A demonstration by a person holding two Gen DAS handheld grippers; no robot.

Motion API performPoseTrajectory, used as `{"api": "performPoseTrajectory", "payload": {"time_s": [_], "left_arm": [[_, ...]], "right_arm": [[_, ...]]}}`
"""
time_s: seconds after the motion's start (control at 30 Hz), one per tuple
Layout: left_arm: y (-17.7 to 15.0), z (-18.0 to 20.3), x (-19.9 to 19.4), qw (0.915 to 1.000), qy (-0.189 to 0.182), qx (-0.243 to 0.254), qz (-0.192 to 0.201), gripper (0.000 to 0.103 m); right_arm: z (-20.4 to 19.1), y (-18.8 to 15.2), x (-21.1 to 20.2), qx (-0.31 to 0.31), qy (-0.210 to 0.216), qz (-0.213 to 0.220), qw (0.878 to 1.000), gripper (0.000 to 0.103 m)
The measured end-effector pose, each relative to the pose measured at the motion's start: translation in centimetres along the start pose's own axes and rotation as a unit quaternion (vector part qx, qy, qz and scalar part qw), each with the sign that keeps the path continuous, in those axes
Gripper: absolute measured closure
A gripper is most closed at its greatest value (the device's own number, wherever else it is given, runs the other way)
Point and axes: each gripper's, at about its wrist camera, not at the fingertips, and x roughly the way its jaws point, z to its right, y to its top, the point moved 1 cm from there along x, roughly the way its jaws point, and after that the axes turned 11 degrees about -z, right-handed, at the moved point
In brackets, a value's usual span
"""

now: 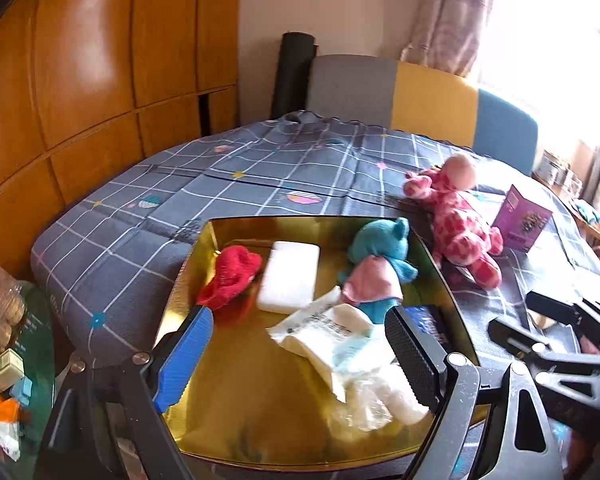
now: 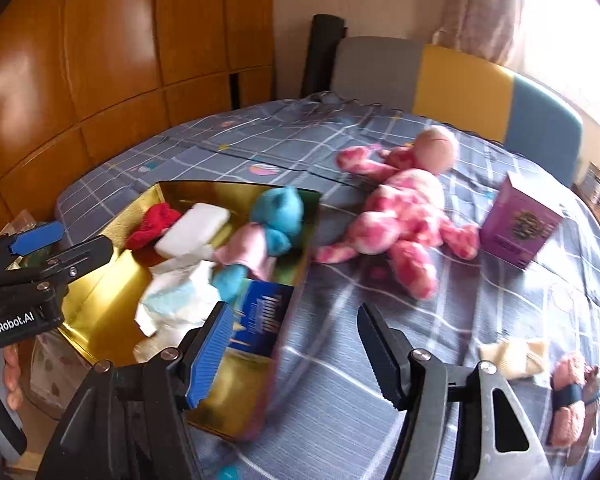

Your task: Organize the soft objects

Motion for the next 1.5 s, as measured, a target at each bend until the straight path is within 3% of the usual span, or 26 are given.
{"api": "performPoseTrajectory", "payload": {"time_s": [0.37, 0.9, 1.17, 1.3, 1.5], "left_arm": [[0.4, 5.1, -0.4, 0.9974, -0.023, 0.068, -0.003, 0.013], [0.9, 14.3, -0.1, 0.9828, -0.051, 0.177, -0.006, 0.011], [0.8, 17.8, 0.6, 0.9747, -0.059, 0.215, -0.013, 0.011], [0.6, 19.1, 1.3, 0.9712, -0.062, 0.229, -0.023, 0.011], [1.2, 21.8, 2.9, 0.9621, -0.099, 0.245, -0.066, 0.011]], "right_arm": [[9.1, -3.8, -3.5, 0.058, -0.076, 0.002, 0.995, 0.037], [21.5, -7.3, -8.2, 0.157, -0.181, 0.015, 0.971, 0.037], [25.4, -8.8, -8.5, 0.190, -0.207, 0.023, 0.959, 0.037], [27.4, -9.7, -9.0, 0.237, -0.193, 0.042, 0.951, 0.037], [30.1, -11.2, -11.9, 0.324, -0.181, 0.103, 0.923, 0.037]]}}
